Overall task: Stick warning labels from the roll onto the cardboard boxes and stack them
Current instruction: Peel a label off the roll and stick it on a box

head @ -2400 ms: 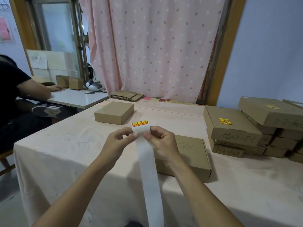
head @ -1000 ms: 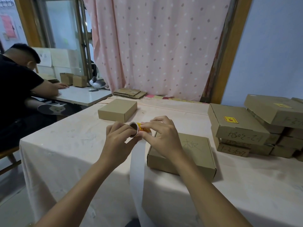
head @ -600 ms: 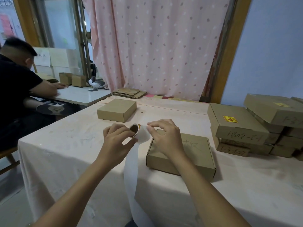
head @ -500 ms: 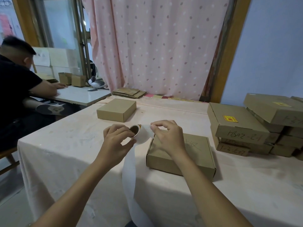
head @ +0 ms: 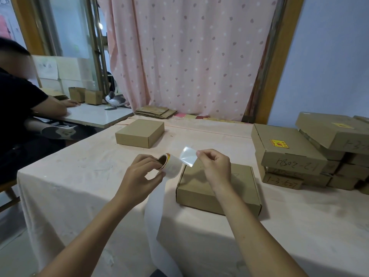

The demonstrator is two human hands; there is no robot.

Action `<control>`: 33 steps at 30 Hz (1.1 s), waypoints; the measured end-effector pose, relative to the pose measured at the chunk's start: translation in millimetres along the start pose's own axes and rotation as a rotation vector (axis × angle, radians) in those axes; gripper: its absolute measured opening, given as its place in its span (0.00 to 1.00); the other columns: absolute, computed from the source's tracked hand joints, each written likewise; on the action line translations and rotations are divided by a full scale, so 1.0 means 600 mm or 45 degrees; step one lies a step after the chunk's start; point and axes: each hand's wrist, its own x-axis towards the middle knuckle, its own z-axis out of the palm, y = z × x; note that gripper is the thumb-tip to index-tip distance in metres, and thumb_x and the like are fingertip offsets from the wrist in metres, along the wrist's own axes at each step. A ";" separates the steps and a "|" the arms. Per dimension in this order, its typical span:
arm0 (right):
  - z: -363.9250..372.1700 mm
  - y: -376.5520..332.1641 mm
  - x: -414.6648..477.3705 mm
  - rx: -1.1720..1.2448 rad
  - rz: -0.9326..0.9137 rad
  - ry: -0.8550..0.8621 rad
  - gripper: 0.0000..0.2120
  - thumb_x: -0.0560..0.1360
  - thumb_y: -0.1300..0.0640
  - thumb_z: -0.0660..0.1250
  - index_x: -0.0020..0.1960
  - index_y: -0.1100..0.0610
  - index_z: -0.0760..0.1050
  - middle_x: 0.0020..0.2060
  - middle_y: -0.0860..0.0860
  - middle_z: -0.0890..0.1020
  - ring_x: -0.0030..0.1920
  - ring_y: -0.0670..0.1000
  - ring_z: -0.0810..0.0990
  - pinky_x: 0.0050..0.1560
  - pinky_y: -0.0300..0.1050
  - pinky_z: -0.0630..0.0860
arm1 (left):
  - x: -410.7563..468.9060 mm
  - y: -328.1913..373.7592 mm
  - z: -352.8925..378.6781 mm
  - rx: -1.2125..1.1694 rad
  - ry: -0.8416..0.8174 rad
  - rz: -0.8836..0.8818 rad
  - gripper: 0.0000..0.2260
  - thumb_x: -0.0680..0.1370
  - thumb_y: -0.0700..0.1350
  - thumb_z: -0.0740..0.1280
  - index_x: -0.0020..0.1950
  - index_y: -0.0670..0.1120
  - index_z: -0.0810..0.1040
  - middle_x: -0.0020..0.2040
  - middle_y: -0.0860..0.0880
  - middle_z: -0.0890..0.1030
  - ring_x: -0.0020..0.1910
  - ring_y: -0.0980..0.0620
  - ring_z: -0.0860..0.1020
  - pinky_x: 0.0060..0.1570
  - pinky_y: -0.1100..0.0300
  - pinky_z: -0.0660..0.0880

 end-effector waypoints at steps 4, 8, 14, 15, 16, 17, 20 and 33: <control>-0.003 0.000 0.003 0.053 0.061 0.068 0.07 0.78 0.56 0.71 0.41 0.55 0.84 0.40 0.38 0.86 0.39 0.36 0.81 0.38 0.34 0.78 | -0.006 -0.015 0.003 -0.001 0.028 -0.160 0.09 0.74 0.48 0.70 0.46 0.42 0.84 0.43 0.56 0.82 0.51 0.50 0.76 0.44 0.61 0.73; -0.008 0.005 0.001 0.021 0.029 0.040 0.07 0.77 0.56 0.72 0.42 0.54 0.84 0.40 0.39 0.86 0.40 0.36 0.81 0.42 0.39 0.78 | -0.003 -0.031 0.007 0.146 -0.072 -0.342 0.09 0.72 0.46 0.69 0.46 0.43 0.85 0.39 0.56 0.81 0.50 0.51 0.73 0.42 0.57 0.70; -0.020 0.015 -0.001 -0.015 0.009 0.051 0.07 0.78 0.53 0.71 0.42 0.53 0.84 0.37 0.43 0.85 0.40 0.41 0.81 0.41 0.36 0.75 | 0.011 -0.046 0.031 0.595 -0.463 -0.312 0.11 0.67 0.46 0.60 0.38 0.44 0.81 0.31 0.50 0.78 0.42 0.45 0.71 0.40 0.54 0.63; -0.024 0.015 -0.002 -0.019 0.008 0.057 0.07 0.78 0.53 0.71 0.42 0.53 0.84 0.37 0.42 0.85 0.39 0.41 0.80 0.40 0.36 0.74 | 0.012 -0.046 0.035 0.636 -0.522 -0.319 0.12 0.67 0.46 0.59 0.39 0.44 0.81 0.32 0.50 0.78 0.42 0.44 0.71 0.40 0.54 0.64; -0.028 0.015 -0.002 -0.027 0.006 0.063 0.07 0.78 0.54 0.71 0.42 0.54 0.84 0.37 0.42 0.85 0.39 0.40 0.80 0.40 0.35 0.74 | 0.011 -0.047 0.040 0.662 -0.578 -0.336 0.13 0.67 0.47 0.59 0.40 0.45 0.82 0.33 0.50 0.79 0.43 0.44 0.72 0.42 0.53 0.67; -0.033 0.014 -0.003 -0.038 0.002 0.066 0.08 0.78 0.54 0.71 0.42 0.54 0.84 0.39 0.42 0.85 0.40 0.40 0.81 0.39 0.33 0.74 | 0.010 -0.047 0.043 0.677 -0.625 -0.354 0.13 0.68 0.48 0.60 0.42 0.46 0.82 0.34 0.50 0.79 0.44 0.45 0.72 0.44 0.53 0.68; -0.044 0.015 -0.004 -0.084 -0.011 0.061 0.08 0.79 0.53 0.70 0.42 0.54 0.83 0.41 0.43 0.86 0.41 0.39 0.81 0.38 0.31 0.73 | 0.005 -0.040 0.049 0.623 -0.645 -0.387 0.10 0.71 0.50 0.65 0.47 0.49 0.82 0.38 0.53 0.80 0.46 0.47 0.72 0.48 0.55 0.68; -0.076 0.020 -0.019 -0.412 -0.287 0.128 0.05 0.79 0.51 0.70 0.45 0.51 0.83 0.41 0.42 0.85 0.42 0.44 0.81 0.43 0.46 0.79 | 0.071 0.108 0.074 -0.484 -0.293 -0.701 0.07 0.78 0.49 0.72 0.42 0.50 0.86 0.40 0.52 0.85 0.39 0.58 0.78 0.43 0.60 0.71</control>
